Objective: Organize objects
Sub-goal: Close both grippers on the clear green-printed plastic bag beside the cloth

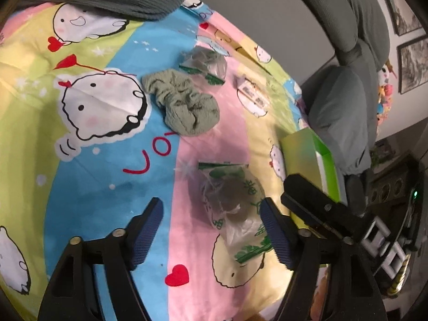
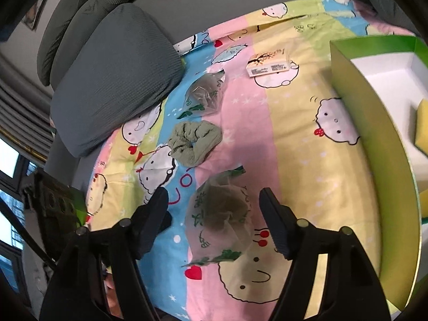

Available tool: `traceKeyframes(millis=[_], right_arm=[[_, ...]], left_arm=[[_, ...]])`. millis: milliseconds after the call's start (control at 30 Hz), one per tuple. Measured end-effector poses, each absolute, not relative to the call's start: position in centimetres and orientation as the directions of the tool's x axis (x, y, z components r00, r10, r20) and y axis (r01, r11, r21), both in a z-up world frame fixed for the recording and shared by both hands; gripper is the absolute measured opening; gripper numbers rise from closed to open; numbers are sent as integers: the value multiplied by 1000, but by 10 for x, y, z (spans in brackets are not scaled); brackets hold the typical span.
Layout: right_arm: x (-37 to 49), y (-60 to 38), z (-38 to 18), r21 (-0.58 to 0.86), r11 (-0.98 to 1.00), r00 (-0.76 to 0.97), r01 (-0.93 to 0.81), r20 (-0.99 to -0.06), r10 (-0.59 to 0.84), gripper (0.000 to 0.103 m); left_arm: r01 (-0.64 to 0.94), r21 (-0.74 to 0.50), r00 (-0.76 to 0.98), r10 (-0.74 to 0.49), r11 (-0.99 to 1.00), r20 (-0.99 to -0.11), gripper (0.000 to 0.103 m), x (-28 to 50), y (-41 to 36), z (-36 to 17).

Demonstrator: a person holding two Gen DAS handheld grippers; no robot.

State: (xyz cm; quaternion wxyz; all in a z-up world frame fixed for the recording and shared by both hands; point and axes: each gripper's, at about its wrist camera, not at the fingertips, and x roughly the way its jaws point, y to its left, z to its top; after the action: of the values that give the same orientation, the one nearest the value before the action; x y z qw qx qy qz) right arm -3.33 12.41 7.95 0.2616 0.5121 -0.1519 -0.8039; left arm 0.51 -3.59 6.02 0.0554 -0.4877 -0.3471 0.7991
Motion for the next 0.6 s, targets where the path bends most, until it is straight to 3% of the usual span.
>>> traceKeyframes(millis=[600], right_arm=[[-52, 116, 45, 540, -813, -224, 218, -783, -580, 71]], left_arm=[[185, -577, -464, 446, -796, -765, 78, -3, -7, 46]])
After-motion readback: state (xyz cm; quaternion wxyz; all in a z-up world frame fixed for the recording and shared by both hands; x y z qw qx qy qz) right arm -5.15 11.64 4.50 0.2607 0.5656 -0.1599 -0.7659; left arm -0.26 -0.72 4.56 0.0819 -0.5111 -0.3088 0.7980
